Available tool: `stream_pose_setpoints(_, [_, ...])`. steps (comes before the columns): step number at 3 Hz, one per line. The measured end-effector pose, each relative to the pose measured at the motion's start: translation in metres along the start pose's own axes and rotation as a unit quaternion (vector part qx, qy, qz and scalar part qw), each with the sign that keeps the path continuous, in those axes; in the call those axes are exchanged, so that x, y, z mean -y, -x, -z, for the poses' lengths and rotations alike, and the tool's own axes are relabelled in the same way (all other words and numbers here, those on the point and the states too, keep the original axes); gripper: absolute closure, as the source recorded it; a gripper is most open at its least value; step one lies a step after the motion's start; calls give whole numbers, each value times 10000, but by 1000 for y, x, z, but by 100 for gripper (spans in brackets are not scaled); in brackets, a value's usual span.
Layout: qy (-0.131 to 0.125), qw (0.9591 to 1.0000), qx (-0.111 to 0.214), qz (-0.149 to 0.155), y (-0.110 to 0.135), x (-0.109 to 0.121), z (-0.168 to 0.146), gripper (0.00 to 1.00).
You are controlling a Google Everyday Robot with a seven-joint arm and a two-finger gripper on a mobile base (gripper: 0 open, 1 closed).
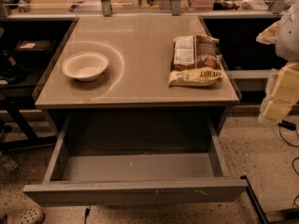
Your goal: Close top drawer
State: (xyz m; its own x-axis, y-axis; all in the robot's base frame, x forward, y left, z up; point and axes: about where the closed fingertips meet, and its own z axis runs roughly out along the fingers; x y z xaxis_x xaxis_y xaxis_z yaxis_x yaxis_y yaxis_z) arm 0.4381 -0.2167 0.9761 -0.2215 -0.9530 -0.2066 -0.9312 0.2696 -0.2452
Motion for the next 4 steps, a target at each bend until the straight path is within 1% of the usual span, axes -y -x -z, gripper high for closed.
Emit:
stream_pose_setpoints(1, [0,10000,0,0,0,0,0,0])
stream_pose_setpoints(2, [0,10000,0,0,0,0,0,18])
stream_pose_setpoints(4, [-1,10000,0,0,0,0,0,64])
